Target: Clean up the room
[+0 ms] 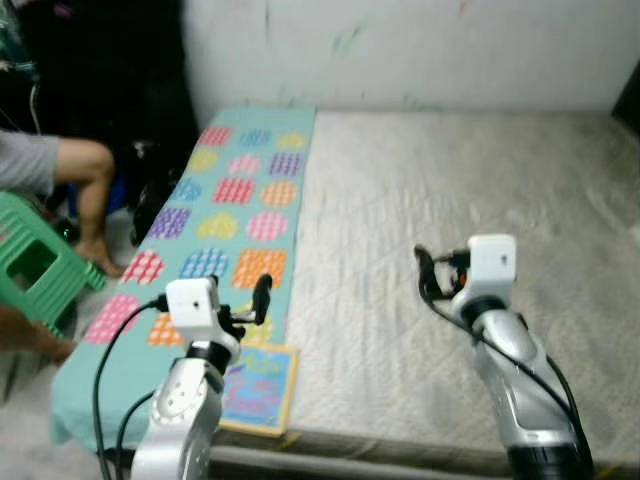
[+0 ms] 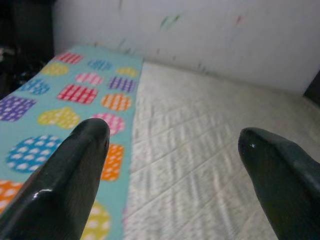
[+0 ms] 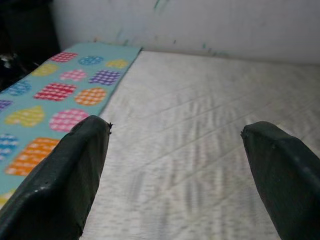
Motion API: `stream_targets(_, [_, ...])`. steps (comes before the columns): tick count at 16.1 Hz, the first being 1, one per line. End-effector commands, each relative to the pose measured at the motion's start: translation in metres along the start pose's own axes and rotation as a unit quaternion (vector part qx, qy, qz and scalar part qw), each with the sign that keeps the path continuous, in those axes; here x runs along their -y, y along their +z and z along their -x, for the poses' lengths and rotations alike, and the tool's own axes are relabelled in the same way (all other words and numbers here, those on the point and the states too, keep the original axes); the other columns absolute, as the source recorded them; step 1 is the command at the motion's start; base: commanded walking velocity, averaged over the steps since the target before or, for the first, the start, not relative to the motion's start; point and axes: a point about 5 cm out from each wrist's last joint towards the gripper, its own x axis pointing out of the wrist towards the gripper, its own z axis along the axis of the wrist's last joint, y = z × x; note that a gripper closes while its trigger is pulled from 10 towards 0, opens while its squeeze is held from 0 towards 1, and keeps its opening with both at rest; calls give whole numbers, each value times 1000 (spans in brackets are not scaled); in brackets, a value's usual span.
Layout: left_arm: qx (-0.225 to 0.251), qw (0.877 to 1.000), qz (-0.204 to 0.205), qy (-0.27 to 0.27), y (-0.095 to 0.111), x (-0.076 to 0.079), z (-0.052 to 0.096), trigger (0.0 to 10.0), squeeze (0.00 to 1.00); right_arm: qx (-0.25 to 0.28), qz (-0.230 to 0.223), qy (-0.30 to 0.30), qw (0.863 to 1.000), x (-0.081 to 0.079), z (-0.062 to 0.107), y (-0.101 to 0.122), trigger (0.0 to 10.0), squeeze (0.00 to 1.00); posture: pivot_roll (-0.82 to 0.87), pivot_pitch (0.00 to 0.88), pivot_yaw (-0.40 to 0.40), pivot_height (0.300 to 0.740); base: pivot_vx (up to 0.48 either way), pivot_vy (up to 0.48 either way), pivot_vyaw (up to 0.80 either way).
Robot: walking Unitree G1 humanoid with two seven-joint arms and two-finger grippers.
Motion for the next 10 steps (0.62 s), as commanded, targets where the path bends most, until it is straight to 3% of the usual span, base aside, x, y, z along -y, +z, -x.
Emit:
stream_targets(1, [-11,1000,-1,2,-5,0,2,10000,0,-7,-4,-2,1000,2,1,-3,10000,0,-85,52,37,740,0,0,0])
stream_targets(5, [1,1000,4,-21,-1,4,2,10000,0,-5,-5,-1,1000,1,0,-3,10000,0,-83,41,38,740,0,0,0])
stream_targets(9, [-2,1000,1,-16,-3,3,1,10000,0,-3,-4,0,1000,1,-1,-3,10000,0,-83,35,37,740,0,448,0])
stream_targets(10, [-2,1000,-5,-15,-2,2,1,10000,0,-3,-3,1,1000,1,-1,-2,10000,0,-83,35,37,740,0,0,0])
